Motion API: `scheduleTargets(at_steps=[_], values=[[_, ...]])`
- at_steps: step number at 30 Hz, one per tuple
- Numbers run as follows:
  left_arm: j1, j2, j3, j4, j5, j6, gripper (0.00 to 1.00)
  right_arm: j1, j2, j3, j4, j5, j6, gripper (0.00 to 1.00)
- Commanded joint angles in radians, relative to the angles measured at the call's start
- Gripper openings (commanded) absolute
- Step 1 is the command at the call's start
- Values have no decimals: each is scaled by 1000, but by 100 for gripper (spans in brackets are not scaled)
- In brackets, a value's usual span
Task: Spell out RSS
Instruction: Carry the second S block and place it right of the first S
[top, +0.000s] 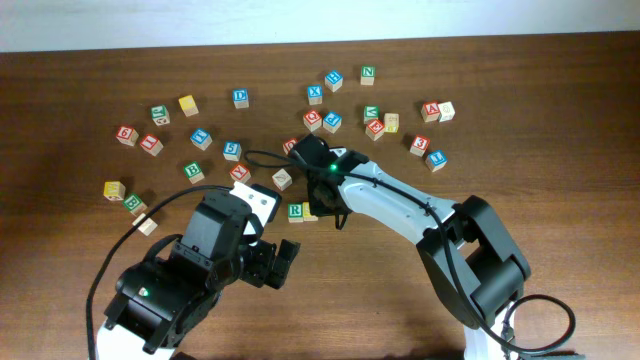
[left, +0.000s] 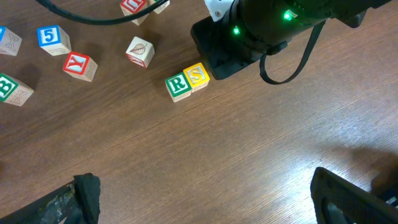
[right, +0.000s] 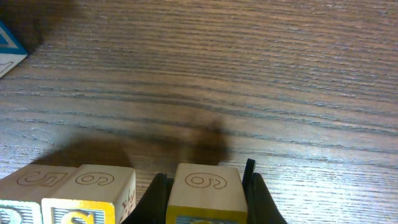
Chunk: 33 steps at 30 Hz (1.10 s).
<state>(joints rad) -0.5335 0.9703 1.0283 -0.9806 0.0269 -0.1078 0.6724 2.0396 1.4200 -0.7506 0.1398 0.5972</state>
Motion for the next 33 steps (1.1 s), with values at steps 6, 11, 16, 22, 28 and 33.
scheduleTargets(at_steps=[6,11,16,22,28,33], values=[[2,-4,0,2,8,16,99,30,19,-8,7,-7,14,10],[2,-4,0,2,8,16,99,30,19,-13,-4,-16,40,10],[2,-4,0,2,8,16,99,30,19,-18,-5,-27,40,10],[2,-4,0,2,8,16,99,30,26,-18,-4,-34,40,10],[2,-4,0,2,8,16,100,30,28,-18,9,-33,40,10],[2,-4,0,2,8,16,100,30,28,-18,22,-31,40,10]])
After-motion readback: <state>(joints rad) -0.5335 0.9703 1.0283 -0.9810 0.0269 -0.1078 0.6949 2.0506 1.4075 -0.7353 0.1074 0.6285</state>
